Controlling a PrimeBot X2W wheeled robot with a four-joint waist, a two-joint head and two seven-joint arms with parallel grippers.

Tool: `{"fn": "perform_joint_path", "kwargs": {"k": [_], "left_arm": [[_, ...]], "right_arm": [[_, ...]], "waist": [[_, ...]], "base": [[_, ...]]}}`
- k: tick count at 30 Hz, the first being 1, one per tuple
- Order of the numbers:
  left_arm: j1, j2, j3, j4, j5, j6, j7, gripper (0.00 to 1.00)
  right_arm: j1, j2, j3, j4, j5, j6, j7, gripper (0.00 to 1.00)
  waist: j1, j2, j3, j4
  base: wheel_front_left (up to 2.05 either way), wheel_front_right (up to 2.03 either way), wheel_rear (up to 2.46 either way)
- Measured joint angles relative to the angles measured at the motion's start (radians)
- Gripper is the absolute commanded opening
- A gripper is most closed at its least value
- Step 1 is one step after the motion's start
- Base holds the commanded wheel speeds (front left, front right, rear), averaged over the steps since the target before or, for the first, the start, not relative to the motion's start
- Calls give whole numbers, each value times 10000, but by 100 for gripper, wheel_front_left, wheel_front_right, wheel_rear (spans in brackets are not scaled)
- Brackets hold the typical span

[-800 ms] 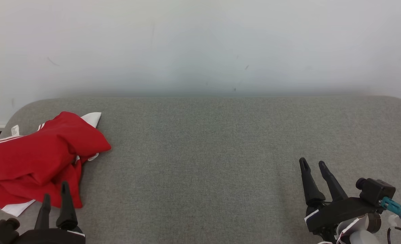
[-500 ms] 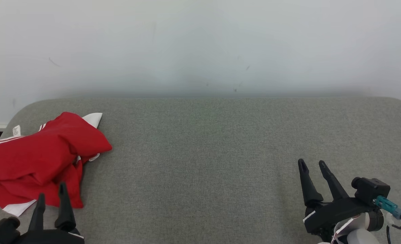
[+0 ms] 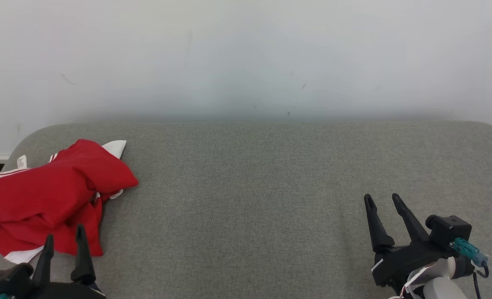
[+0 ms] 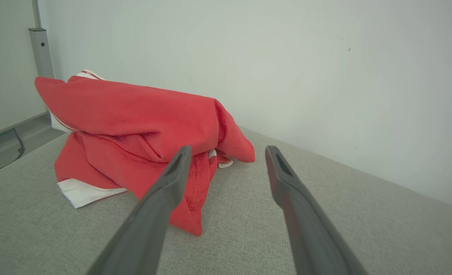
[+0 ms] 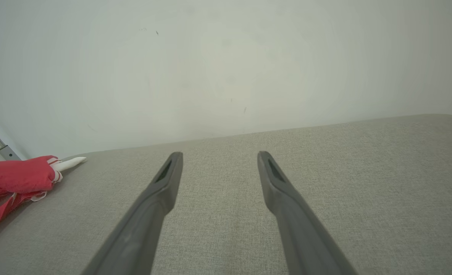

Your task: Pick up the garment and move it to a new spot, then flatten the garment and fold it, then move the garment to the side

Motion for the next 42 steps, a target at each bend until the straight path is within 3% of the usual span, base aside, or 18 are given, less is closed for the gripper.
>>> {"fn": "perform_joint_path", "kwargs": {"k": [18, 42], "left_arm": [[17, 360, -353, 52, 1523, 284, -422, 100], [11, 901, -809, 69, 3001, 550, 249, 100]], "right_arm": [[-12, -21, -468, 69, -1538, 0, -382, 100], [-259, -38, -383, 807, -2997, 0, -569, 100]], "waist": [[0, 0, -115, -160], [0, 0, -312, -99]], "base": [[0, 0, 0], [0, 0, 0]]}}
